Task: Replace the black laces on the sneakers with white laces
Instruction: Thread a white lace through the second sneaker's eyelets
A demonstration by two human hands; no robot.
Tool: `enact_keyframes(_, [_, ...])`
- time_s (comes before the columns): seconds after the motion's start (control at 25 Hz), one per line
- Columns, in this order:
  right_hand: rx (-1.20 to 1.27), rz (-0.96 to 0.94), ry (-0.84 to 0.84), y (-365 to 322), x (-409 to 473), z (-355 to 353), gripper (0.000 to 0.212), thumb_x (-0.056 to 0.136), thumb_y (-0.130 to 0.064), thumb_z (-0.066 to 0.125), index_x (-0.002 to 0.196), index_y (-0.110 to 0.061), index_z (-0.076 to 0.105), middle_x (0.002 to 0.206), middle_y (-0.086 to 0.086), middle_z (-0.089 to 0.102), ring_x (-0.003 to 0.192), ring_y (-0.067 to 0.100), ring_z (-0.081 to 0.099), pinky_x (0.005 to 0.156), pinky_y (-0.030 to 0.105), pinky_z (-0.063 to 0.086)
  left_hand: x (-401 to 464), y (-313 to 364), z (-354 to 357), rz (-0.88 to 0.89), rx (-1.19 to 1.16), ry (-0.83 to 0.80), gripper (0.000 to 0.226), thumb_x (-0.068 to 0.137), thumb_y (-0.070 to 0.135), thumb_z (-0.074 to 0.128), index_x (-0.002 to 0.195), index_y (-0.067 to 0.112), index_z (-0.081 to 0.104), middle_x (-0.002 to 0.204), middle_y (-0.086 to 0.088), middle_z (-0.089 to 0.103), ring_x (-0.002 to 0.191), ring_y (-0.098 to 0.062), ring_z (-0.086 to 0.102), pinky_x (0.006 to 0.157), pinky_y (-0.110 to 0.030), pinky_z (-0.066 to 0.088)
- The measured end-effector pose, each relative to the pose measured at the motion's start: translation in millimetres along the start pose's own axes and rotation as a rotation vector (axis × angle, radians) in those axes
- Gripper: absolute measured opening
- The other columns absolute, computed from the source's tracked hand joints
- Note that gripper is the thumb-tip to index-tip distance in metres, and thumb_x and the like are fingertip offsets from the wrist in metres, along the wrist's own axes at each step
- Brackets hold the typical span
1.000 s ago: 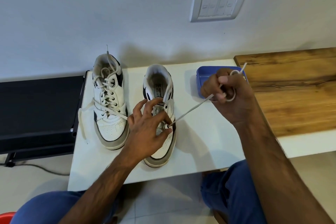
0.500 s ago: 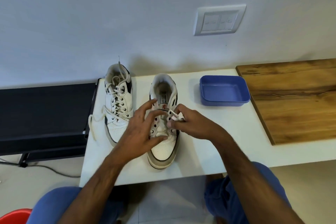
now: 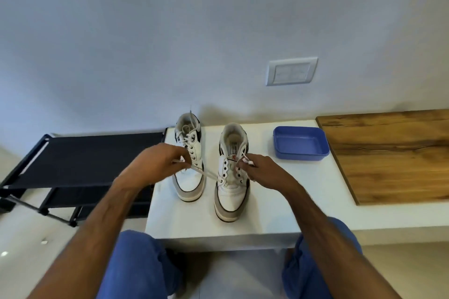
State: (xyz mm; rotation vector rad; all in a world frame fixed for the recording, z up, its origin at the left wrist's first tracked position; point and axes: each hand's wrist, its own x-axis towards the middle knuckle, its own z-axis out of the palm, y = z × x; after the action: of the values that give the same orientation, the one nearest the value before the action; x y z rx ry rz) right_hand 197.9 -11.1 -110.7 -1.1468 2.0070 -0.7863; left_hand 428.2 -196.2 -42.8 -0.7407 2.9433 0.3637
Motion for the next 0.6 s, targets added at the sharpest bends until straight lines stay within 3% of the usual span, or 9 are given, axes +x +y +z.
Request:
enact_keyframes(0.12, [-0.046, -0.070, 0.014, -36, -14, -41, 0.019, 0.101, -0.030, 0.060, 0.088, -0.020, 0.069, 0.079, -0.001, 0.071, 0.071, 0.010, 0.061, 0.064, 0.024, 0.043, -17, 16, -63, -0.005, -0.159, 0.121, 0.004, 0.093, 0.038, 0.071, 0.090, 0.042, 0.071, 0.072, 0.023, 0.062, 0.071, 0.009, 0.058, 0.065, -0.026, 0.042])
enact_keyframes(0.24, [-0.094, -0.144, 0.072, -82, -31, -76, 0.020, 0.095, -0.028, 0.068, 0.077, -0.020, 0.068, 0.078, 0.000, 0.072, 0.069, 0.009, 0.059, 0.063, 0.025, 0.040, -28, 48, -120, 0.083, -0.289, 0.247, 0.006, 0.095, 0.033, 0.069, 0.094, 0.034, 0.075, 0.070, 0.017, 0.065, 0.069, -0.001, 0.059, 0.066, -0.023, 0.044])
enact_keyframes(0.32, [0.032, -0.186, 0.096, -115, -48, -95, 0.014, 0.092, -0.024, 0.070, 0.086, -0.011, 0.073, 0.078, 0.001, 0.071, 0.065, 0.007, 0.056, 0.058, 0.022, 0.038, -35, 72, -155, 0.116, -0.371, 0.321, 0.010, 0.098, 0.030, 0.065, 0.096, 0.033, 0.075, 0.074, 0.019, 0.067, 0.069, -0.004, 0.061, 0.068, -0.019, 0.045])
enact_keyframes(0.44, [0.273, -0.233, 0.115, -156, -73, -120, 0.015, 0.092, -0.017, 0.071, 0.094, -0.004, 0.074, 0.077, 0.003, 0.065, 0.069, 0.010, 0.054, 0.056, 0.021, 0.037, -40, 108, -198, 0.190, -0.465, 0.400, 0.014, 0.100, 0.026, 0.062, 0.099, 0.029, 0.076, 0.092, 0.016, 0.072, 0.076, -0.004, 0.064, 0.075, -0.024, 0.051])
enact_keyframes(0.6, [0.415, -0.320, 0.110, -195, -96, -142, 0.019, 0.092, -0.015, 0.073, 0.099, 0.002, 0.072, 0.076, 0.005, 0.061, 0.070, 0.014, 0.047, 0.057, 0.023, 0.037, -43, 148, -229, 0.209, -0.732, 0.446, 0.015, 0.100, 0.021, 0.064, 0.099, 0.018, 0.079, 0.074, 0.014, 0.070, 0.064, -0.001, 0.057, 0.059, -0.016, 0.042])
